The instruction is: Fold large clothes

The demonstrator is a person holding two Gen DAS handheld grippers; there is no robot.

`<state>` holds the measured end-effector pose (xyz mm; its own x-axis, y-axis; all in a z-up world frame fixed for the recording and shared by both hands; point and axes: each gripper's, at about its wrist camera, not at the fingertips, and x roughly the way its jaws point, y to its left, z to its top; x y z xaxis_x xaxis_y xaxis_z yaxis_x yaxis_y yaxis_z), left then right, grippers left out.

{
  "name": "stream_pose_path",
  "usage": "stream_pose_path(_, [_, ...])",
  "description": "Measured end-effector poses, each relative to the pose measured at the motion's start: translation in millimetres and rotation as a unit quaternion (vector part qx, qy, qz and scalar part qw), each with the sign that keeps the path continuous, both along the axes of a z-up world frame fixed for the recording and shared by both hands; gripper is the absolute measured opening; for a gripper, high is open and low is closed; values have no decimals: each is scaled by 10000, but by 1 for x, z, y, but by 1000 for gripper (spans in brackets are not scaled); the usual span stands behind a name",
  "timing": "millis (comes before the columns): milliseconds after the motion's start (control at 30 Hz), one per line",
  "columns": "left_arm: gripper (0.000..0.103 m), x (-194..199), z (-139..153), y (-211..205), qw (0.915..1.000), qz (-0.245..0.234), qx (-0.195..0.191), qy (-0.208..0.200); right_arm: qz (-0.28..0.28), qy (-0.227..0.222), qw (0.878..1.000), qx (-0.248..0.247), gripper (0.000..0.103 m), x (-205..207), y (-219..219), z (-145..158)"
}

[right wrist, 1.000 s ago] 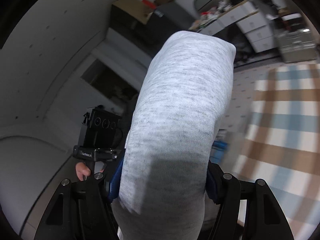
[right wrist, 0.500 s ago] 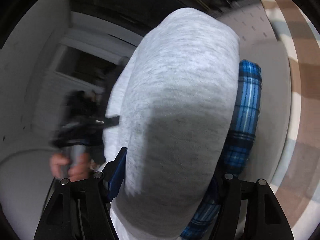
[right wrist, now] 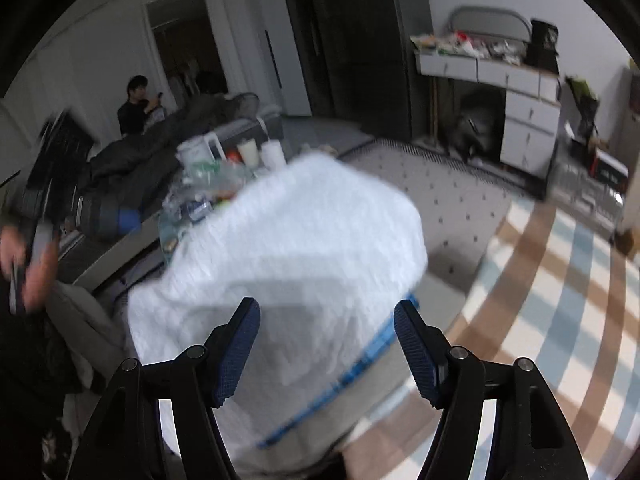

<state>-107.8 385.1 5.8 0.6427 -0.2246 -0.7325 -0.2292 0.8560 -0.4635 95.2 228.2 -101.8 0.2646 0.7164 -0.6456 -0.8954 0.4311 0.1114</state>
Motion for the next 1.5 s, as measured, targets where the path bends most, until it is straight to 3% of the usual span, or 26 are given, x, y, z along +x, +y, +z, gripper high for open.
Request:
stream_pose_path(33, [64,6,-23,-9,9996,-50,203,200,42,-66,10000,-30,68,3,15,5])
stream_pose_path(100, [64,12,-65,-1,9989,8,247,390,165,-226,9992,-273,62,9,49,8])
stream_pose_path(233, [64,8,-104,32,9991,402,-58,120,102,-236,9963,-824,61,6,98,-1])
stream_pose_path(300, [64,0,-103,38,9985,504,-193,-37,-49,-305,9881,-1505,59,14,122,-20])
stream_pose_path(367, [64,-3,-106,41,9986,510,-20,-100,-136,-309,9759,-2158,61,24,142,-45])
stream_pose_path(433, [67,-10,-109,39,9985,487,213,-160,-224,-265,9699,-2409,61,30,152,-59])
stream_pose_path(500, [68,-8,-118,46,9984,487,176,-248,-237,-281,9650,-2598,61,32,154,-70])
stream_pose_path(633, [68,-19,-116,38,9980,540,-31,-338,-324,-481,9674,-2466,61,24,150,-68])
stream_pose_path(733, [68,-32,-109,30,9974,645,183,-265,-174,-853,9684,-2337,59,7,143,-43])
stream_pose_path(833, [70,-39,-94,5,9961,553,659,-206,471,-800,9774,-1899,59,-24,116,1])
stream_pose_path(933, [73,-41,-99,6,9971,509,519,-244,1053,-898,9759,-1685,73,-61,89,26])
stream_pose_path(1033, [74,-43,-98,14,9976,615,127,-280,1417,-563,9593,-2376,72,-87,83,-6])
stream_pose_path(1100, [74,-41,-97,15,9974,649,172,-257,1440,-650,9392,-3050,69,-97,84,-52])
stream_pose_path(1133, [74,-41,-97,13,9972,677,229,-225,1399,-734,9375,-3100,69,-98,83,-65])
stream_pose_path(1200, [74,-42,-94,0,9964,729,437,-79,1174,-469,9499,-2858,72,-89,80,-80])
stream_pose_path(1300, [77,-41,-88,-10,9942,852,656,17,927,-204,9689,-2285,75,-79,69,-78])
stream_pose_path(1433, [77,-43,-76,-16,9907,1088,799,157,628,-120,9862,-1530,74,-79,34,-65])
stream_pose_path(1500, [77,-51,-64,-27,9867,1305,964,118,431,266,9939,-982,73,-75,2,-52])
